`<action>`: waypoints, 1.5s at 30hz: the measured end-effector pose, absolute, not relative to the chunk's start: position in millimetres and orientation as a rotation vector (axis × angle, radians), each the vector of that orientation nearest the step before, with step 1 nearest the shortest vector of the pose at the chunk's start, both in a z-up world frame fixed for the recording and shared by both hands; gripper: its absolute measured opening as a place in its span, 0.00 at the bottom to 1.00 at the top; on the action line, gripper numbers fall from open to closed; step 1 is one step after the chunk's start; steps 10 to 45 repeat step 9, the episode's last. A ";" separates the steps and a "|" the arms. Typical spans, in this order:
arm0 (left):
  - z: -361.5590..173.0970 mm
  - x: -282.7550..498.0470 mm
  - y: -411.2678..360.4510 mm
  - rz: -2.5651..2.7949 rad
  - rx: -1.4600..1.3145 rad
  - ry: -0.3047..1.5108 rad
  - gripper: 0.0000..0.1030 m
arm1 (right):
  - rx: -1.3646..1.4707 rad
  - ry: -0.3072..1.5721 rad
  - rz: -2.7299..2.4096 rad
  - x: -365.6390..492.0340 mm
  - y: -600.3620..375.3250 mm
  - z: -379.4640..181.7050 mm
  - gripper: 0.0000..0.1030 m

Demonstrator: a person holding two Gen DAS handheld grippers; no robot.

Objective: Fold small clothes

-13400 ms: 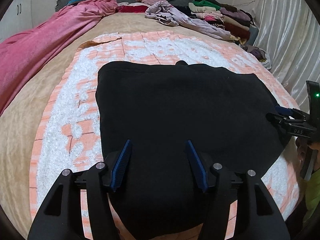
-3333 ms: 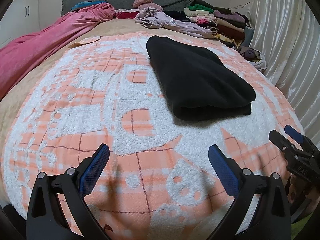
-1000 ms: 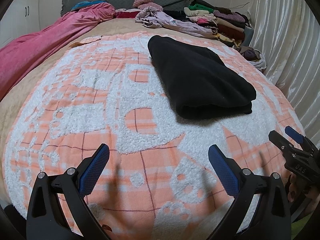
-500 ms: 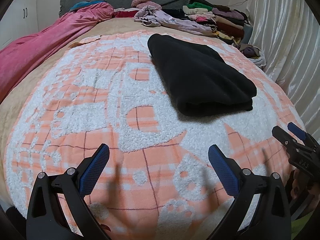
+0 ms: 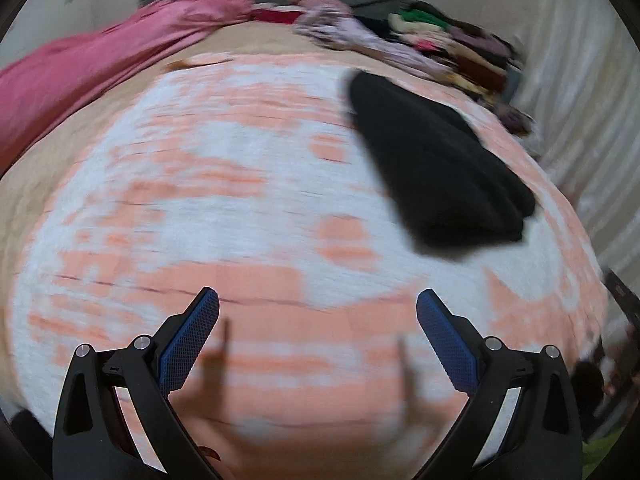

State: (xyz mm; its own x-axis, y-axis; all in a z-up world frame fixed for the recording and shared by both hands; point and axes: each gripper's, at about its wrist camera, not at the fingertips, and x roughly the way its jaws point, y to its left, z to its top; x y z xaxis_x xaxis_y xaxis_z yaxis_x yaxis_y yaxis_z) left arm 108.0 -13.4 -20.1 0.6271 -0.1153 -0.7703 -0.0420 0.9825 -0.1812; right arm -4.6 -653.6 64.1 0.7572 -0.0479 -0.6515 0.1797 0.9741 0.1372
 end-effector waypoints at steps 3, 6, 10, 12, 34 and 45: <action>-18.0 115.7 53.6 0.093 -0.215 0.879 0.96 | 0.244 0.689 -0.337 -37.5 -735.4 65.1 0.91; -23.1 123.3 135.3 0.281 -0.226 0.895 0.96 | 0.317 0.709 -0.629 -88.8 -838.1 55.1 0.91; -29.5 128.5 207.9 0.442 -0.255 0.907 0.96 | 0.360 0.802 -0.895 -143.7 -931.9 33.6 0.91; -29.5 128.5 207.9 0.442 -0.255 0.907 0.96 | 0.360 0.802 -0.895 -143.7 -931.9 33.6 0.91; -29.5 128.5 207.9 0.442 -0.255 0.907 0.96 | 0.360 0.802 -0.895 -143.7 -931.9 33.6 0.91; -29.5 128.5 207.9 0.442 -0.255 0.907 0.96 | 0.360 0.802 -0.895 -143.7 -931.9 33.6 0.91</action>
